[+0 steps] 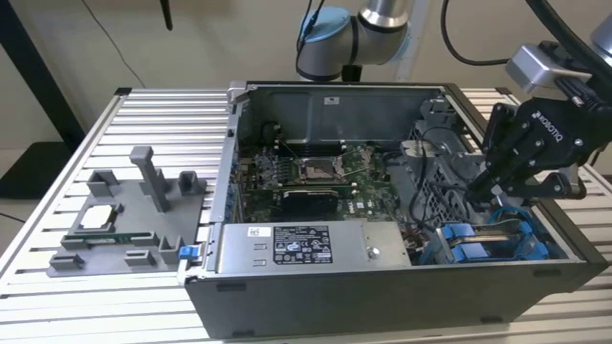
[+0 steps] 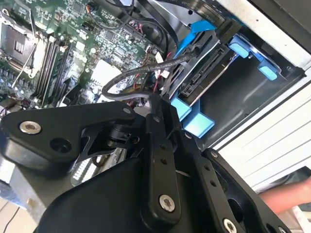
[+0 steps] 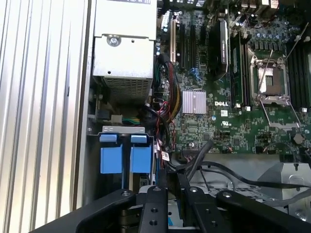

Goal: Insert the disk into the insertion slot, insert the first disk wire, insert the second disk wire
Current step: 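Insert the first disk wire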

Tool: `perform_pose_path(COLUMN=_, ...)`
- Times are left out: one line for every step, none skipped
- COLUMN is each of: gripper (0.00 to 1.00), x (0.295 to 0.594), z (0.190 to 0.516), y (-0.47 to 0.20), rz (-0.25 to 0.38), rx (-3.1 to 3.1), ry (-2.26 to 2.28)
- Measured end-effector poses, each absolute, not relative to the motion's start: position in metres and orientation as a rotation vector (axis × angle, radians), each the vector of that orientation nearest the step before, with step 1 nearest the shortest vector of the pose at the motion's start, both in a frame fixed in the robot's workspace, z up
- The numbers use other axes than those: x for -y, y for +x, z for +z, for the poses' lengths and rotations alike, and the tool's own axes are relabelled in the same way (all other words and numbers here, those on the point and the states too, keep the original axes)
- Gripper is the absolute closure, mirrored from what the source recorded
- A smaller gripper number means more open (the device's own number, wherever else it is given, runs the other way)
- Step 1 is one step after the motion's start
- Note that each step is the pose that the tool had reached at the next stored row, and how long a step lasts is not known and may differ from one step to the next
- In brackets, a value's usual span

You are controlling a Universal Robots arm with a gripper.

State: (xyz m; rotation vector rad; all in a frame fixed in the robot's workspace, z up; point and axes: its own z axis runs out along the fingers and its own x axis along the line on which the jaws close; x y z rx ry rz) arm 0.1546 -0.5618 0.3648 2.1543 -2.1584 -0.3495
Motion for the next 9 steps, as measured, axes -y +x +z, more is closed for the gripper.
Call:
perform_pose_path(gripper=1.00, x=0.5621, z=0.3640, y=0.1548, rz=-0.351, rx=2.158, ry=2.153)
perform_pose_path(gripper=1.00, x=0.5622, z=0.3638, y=0.1547, rz=-0.352, rx=2.157, ry=2.153)
perform_pose_path(gripper=1.00, x=0.5622, z=0.3638, y=0.1547, rz=-0.352, rx=2.157, ry=2.153)
perform_pose_path(gripper=1.00, x=0.5622, z=0.3638, y=0.1548, rz=-0.352, rx=2.157, ry=2.153)
perform_pose_path(gripper=1.00, x=0.5622, z=0.3637, y=0.1548, rz=-0.352, rx=2.157, ry=2.153)
perform_pose_path(gripper=1.00, x=0.5623, z=0.3638, y=0.1548, rz=-0.352, rx=2.157, ry=2.153)
perform_pose_path(gripper=1.00, x=0.5623, z=0.3638, y=0.1548, rz=-0.352, rx=2.157, ry=2.153)
perform_pose_path(gripper=1.00, x=0.5623, z=0.3637, y=0.1548, rz=-0.352, rx=2.157, ry=2.153)
perform_pose_path(gripper=1.00, x=0.5623, z=0.3635, y=0.1548, rz=-0.352, rx=2.157, ry=2.153)
